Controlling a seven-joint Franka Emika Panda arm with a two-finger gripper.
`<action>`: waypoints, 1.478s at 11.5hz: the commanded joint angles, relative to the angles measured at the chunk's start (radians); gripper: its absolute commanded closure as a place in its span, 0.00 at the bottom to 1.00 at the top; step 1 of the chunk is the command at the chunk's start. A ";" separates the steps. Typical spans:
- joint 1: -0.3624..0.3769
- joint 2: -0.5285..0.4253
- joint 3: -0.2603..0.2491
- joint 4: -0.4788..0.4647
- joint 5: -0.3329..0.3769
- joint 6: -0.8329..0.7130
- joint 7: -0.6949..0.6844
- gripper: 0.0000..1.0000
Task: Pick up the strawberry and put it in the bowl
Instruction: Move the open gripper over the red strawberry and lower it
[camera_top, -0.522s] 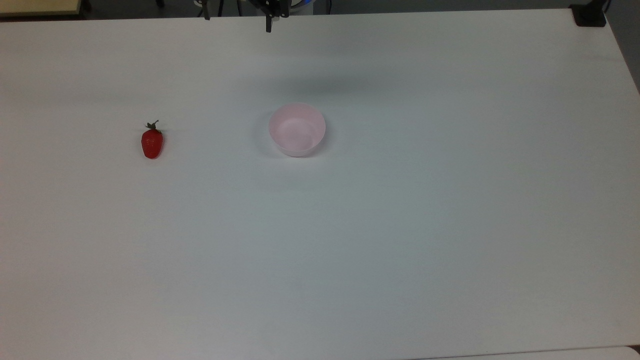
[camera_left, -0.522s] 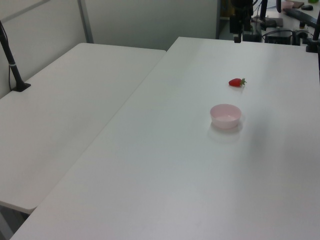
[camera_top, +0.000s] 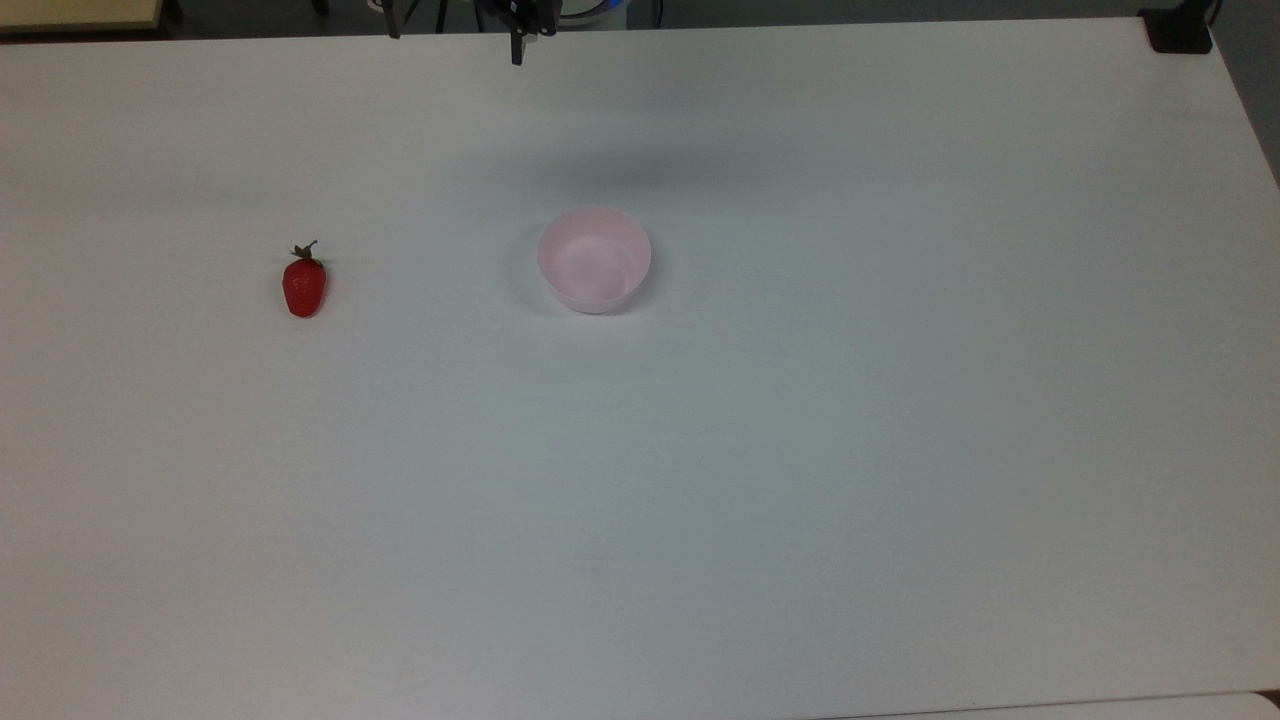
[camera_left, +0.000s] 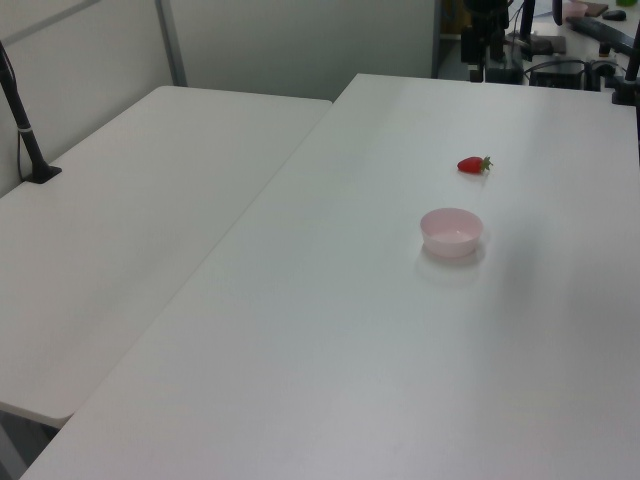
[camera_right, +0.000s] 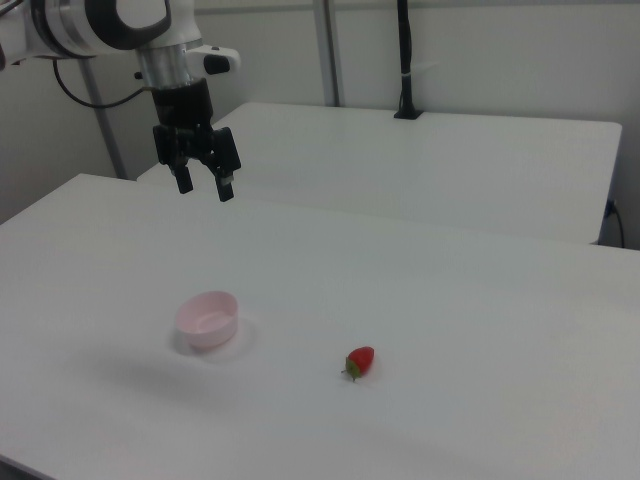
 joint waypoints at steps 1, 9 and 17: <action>-0.011 -0.019 -0.009 -0.032 0.021 0.029 -0.028 0.00; -0.264 0.126 -0.009 -0.060 0.022 0.210 -0.140 0.00; -0.335 0.276 -0.009 -0.337 0.030 0.710 -0.138 0.09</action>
